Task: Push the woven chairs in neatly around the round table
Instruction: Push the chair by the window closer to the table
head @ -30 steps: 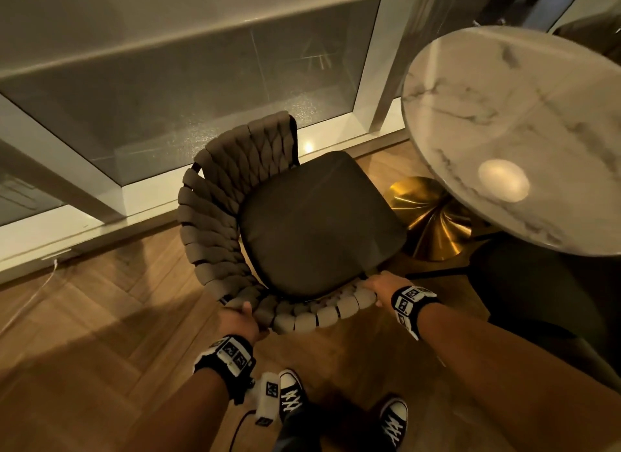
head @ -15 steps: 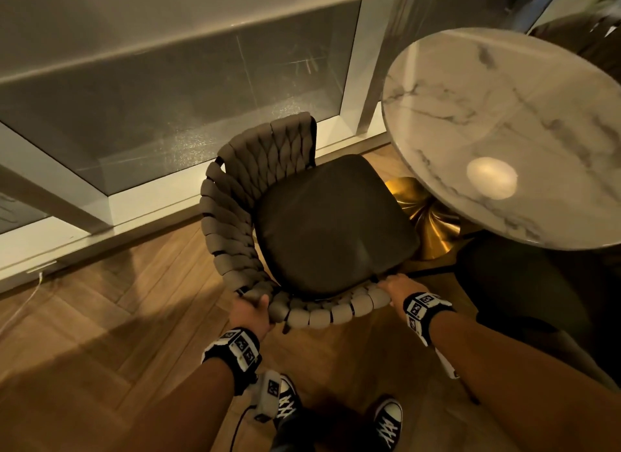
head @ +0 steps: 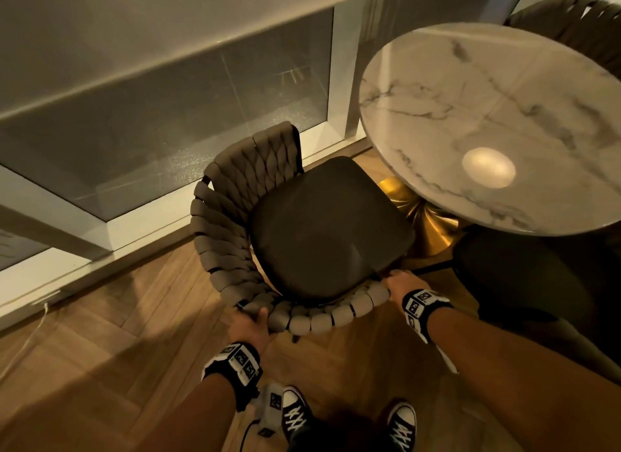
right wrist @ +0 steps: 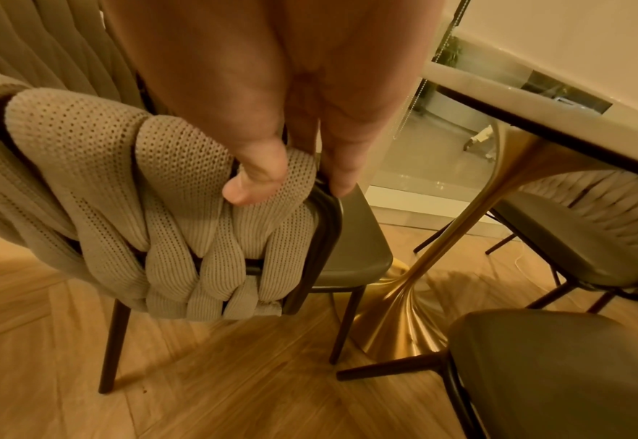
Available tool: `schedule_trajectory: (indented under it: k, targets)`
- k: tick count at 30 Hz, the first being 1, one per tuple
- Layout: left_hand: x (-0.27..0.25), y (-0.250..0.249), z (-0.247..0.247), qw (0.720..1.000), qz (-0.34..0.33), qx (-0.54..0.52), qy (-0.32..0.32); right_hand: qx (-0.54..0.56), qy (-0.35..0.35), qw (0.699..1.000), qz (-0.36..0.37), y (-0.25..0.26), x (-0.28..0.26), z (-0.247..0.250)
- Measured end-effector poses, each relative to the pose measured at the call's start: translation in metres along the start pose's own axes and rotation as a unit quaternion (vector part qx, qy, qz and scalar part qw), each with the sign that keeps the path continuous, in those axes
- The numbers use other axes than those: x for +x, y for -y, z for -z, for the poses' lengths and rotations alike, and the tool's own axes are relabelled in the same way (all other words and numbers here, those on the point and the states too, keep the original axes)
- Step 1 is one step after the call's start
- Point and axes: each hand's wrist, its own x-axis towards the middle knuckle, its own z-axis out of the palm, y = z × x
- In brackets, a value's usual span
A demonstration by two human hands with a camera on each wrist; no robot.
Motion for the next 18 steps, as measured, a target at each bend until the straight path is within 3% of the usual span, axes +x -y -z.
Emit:
schedule_trajectory:
  k: [8,18]
  targets:
    - [0.006,0.012,-0.012,0.995,0.035,-0.094,0.0,-0.002,0.012,1.0,0.014,0.0,-0.003,0.003]
    - [-0.009,0.006,-0.01,0.998,0.036,-0.045,-0.038,0.057,-0.026,0.996,0.064,-0.011,-0.024,-0.004]
